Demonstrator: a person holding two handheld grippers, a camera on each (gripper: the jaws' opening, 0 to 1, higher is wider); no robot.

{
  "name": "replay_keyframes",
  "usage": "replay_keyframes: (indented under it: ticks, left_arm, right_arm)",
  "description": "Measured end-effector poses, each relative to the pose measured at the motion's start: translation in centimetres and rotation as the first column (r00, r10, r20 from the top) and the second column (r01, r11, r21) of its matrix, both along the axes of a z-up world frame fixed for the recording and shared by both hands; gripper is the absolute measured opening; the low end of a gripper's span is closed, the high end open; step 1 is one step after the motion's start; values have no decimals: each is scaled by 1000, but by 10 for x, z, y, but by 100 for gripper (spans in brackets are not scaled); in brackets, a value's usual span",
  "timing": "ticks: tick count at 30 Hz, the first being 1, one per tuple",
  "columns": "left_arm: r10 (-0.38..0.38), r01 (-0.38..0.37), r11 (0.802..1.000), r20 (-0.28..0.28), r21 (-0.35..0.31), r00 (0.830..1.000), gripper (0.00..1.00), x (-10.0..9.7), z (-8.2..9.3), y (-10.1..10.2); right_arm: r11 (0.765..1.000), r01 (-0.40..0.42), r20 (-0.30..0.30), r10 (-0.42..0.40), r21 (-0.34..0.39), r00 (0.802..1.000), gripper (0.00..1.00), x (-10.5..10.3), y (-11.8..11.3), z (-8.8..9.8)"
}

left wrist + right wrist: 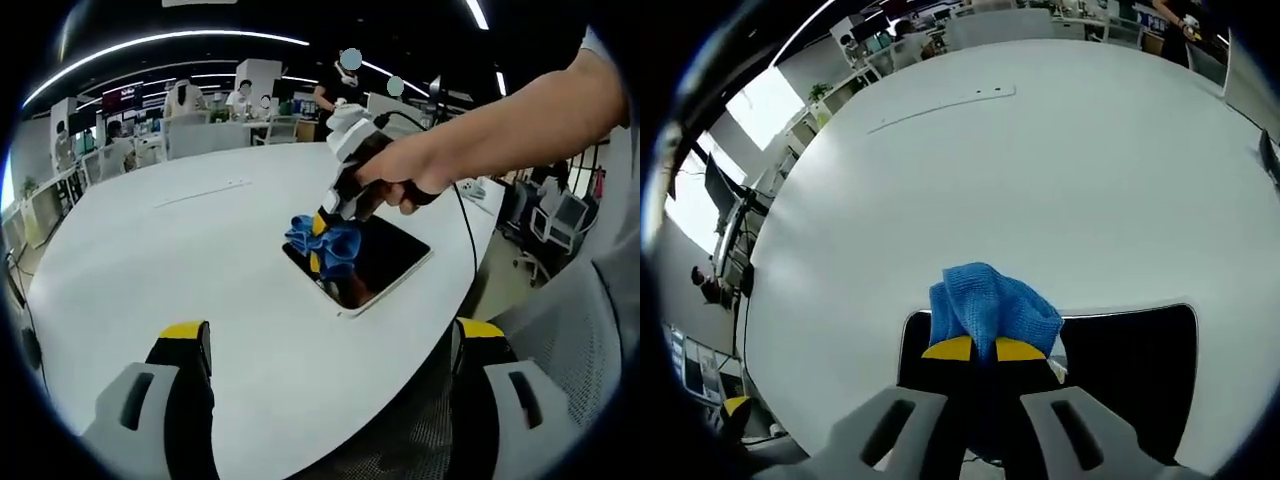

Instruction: Wipe the mirror surface with the cleaning cloth until all visible marks leave the cleaned area.

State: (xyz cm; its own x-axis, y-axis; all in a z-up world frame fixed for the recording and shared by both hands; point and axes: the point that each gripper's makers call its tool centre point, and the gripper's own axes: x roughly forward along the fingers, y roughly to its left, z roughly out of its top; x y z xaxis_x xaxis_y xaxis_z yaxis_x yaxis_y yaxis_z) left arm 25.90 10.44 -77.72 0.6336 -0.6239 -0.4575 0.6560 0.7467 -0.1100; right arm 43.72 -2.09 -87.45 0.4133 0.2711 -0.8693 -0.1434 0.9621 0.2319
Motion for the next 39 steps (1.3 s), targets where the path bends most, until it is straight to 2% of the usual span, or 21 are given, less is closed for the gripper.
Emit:
replay_keyframes:
  ticks: [5, 11, 13, 16, 26, 39]
  left_arm:
    - [-5, 5, 1000, -17, 13, 1000, 99, -1, -5, -1]
    - [8, -8, 1000, -8, 20, 1000, 99, 1, -3, 1]
    - [5, -4, 1000, -9, 21, 1000, 99, 0, -4, 0]
    - [3, -3, 1000, -6, 23, 1000, 99, 0, -3, 0]
    - [0, 0, 1000, -7, 25, 1000, 99, 0, -4, -1]
    - [4, -4, 1000, 2, 23, 1000, 99, 1, -2, 0]
  right_arm:
    - [998, 20, -9, -20, 59, 1000, 0, 1, 12, 0]
    - [998, 1, -12, 0, 68, 1000, 0, -3, 23, 3]
    - [996, -5, -18, 7, 93, 1000, 0, -7, 29, 5]
    - [997, -25, -2, 26, 68, 1000, 0, -5, 30, 3]
    - [997, -24, -3, 24, 72, 1000, 0, -7, 28, 4]
    - [997, -41, -14, 42, 68, 999, 0, -32, 27, 6]
